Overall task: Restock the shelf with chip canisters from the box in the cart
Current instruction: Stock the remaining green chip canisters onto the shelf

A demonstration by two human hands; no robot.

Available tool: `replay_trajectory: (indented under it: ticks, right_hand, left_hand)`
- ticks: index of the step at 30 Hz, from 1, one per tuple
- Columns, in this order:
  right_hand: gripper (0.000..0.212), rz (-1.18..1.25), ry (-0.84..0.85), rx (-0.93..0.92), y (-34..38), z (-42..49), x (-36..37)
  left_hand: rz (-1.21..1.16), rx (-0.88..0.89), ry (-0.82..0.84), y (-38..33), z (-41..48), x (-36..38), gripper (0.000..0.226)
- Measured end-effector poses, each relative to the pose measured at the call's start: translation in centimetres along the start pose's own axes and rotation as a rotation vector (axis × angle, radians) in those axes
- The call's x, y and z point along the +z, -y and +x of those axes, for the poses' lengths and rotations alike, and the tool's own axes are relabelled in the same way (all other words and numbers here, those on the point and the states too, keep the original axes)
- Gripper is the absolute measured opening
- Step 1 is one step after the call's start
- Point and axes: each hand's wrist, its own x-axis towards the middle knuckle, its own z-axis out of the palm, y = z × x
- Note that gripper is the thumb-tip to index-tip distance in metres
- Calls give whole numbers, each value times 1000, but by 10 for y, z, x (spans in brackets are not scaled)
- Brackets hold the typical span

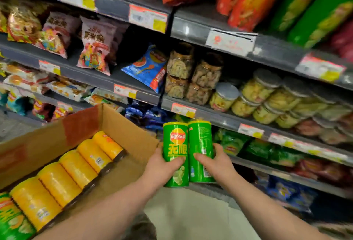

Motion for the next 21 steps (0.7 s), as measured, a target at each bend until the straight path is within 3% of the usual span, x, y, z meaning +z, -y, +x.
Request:
replay_trajectory:
  ticks: [3, 6, 11, 17, 21]
  right_hand:
    - [44, 57, -104, 34, -43, -43, -43]
    - [43, 137, -195, 86, -91, -86, -78]
    - [45, 270, -362, 129, -164, -156, -133]
    - [42, 389, -508, 165, -230, -221, -187]
    - [41, 457, -586, 164, -252, -238, -215]
  left_hand:
    - [55, 40, 106, -1, -36, 48, 66]
    - [130, 87, 194, 2, -74, 94, 48]
    - [181, 191, 345, 7, -137, 171, 44]
    - [236, 225, 500, 2, -199, 246, 62]
    - [274, 274, 586, -10, -218, 282, 55]
